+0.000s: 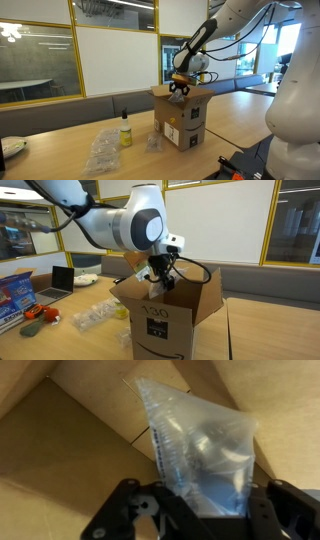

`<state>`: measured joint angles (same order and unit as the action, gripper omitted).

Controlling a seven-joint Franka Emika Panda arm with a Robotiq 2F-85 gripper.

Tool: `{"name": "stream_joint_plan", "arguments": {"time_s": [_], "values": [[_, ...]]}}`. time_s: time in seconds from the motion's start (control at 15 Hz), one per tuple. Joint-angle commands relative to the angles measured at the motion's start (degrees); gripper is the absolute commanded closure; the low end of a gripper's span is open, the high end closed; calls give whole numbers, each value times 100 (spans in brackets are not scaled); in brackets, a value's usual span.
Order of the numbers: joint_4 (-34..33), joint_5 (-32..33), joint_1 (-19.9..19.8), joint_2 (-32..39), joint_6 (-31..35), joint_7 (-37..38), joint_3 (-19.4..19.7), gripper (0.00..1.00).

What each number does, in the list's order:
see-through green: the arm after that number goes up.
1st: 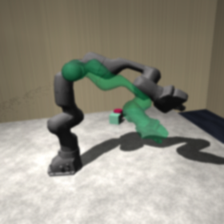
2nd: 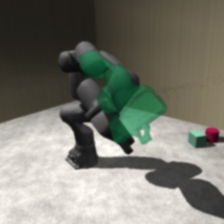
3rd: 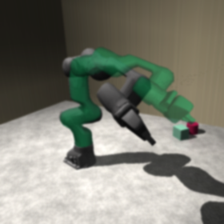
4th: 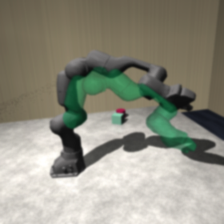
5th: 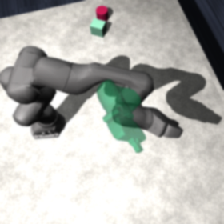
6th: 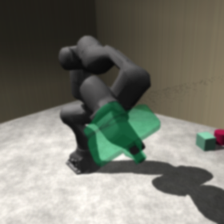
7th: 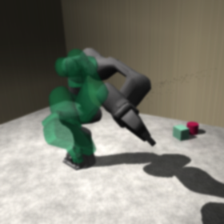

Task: Put the objects on the table in the box

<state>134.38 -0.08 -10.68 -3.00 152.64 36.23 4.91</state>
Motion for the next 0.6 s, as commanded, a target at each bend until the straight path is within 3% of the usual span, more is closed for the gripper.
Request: {"name": "stream_joint_plan", "arguments": {"time_s": [0.0,0.4,0.53], "values": [[-516,-850,124,609,-83,-690,115,49],[-721,-1239,120,852,-200,-969,142,4],[-681,-1160,131,781,-194,-895,169,0]]}}
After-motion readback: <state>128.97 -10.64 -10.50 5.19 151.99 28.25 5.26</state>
